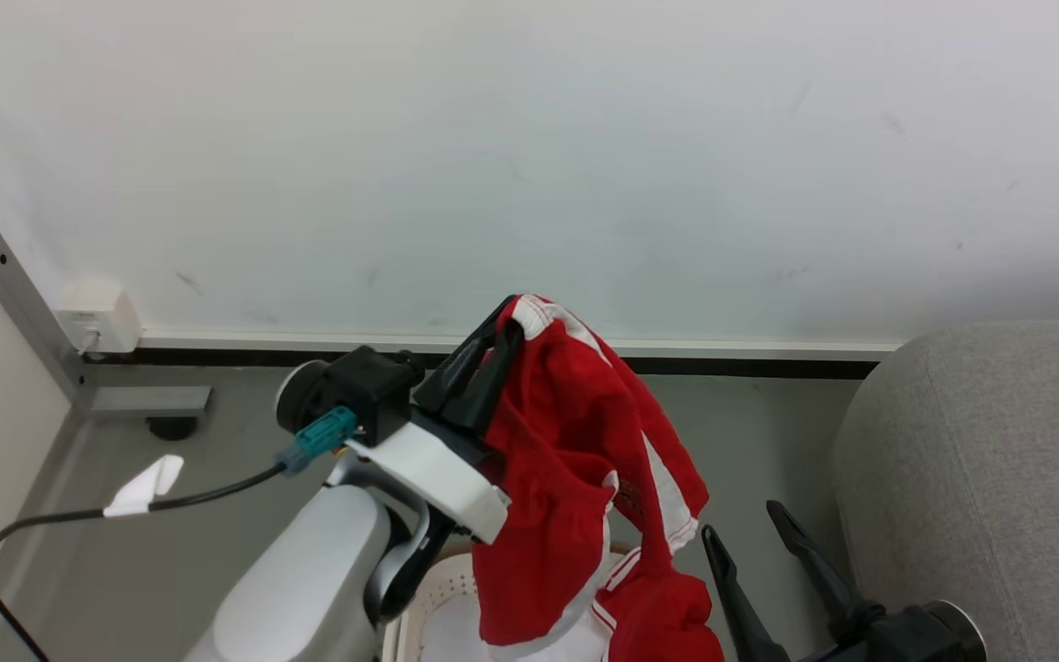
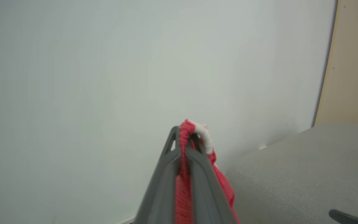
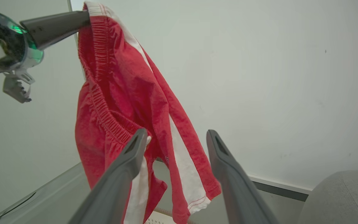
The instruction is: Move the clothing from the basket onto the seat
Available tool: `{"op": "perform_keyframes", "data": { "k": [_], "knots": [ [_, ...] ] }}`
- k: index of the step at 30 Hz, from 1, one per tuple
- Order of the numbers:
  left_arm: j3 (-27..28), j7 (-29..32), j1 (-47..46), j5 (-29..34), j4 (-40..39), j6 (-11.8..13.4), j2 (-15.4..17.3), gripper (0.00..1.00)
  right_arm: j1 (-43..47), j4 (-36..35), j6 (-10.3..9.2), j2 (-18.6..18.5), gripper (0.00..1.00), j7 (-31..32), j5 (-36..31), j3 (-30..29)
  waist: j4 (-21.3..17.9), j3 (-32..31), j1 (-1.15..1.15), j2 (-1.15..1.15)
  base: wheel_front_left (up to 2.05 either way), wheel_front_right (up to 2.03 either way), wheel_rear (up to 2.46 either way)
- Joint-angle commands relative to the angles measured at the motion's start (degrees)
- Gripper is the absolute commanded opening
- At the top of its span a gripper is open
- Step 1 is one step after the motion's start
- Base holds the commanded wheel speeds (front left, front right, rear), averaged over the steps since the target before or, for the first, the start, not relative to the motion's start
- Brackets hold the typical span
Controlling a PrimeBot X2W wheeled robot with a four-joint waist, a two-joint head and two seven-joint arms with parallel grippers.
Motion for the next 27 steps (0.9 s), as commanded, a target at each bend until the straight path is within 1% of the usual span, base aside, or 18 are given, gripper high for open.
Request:
{"op": "perform_keyframes", "data": {
  "k": [1, 12, 18, 20, 23, 27],
  "knots": [
    [-0.1, 0.3, -0.8, -0.4, -0.5, -0.1, -0.3, 0.0, 0.1, -0.2, -0.12, -0.2, 1.0, 0.0, 0.1, 0.4, 0.2, -0.1, 0.01, 0.0, 0.0, 0.0, 0.0],
    [-0.6, 0.9, -1.0, -1.1, -0.7, 0.4, -0.9, 0.0, -0.4, 0.7, -0.12, -0.3, 1.0, 0.0, -0.3, 2.6, 0.8, -0.2, 0.01, 0.0, 0.0, 0.0, 0.0],
    [-1.5, 1.0, -0.6, -1.4, -0.4, 0.4, -1.6, 0.0, -1.6, 2.0, -0.12, -2.0, 1.0, 0.0, 0.6, 6.5, 1.6, -0.1, 0.01, 0.0, 0.0, 0.0, 0.0],
    [-2.3, 1.2, -0.5, -1.6, -0.2, 0.1, -2.2, 0.0, -1.9, 2.1, -0.12, -2.7, 1.0, 0.0, 1.3, 8.2, 2.3, -0.2, 0.01, 0.0, 0.0, 0.0, 0.0],
    [-4.1, 1.3, -1.0, -1.1, 0.3, -0.4, -3.1, 0.0, -1.9, 2.2, -0.12, -3.3, 1.0, 0.0, 2.2, 9.1, 4.0, -0.5, 0.01, 0.0, 0.0, 0.0, 0.0],
    [-7.1, 1.1, -0.7, -1.2, 1.0, -1.1, -4.6, 0.0, -3.5, 4.0, -0.12, -3.3, 1.0, 0.0, 1.6, 10.3, 6.5, -1.0, 0.01, 0.0, 0.0, 0.0, 0.0]
  ]
}}
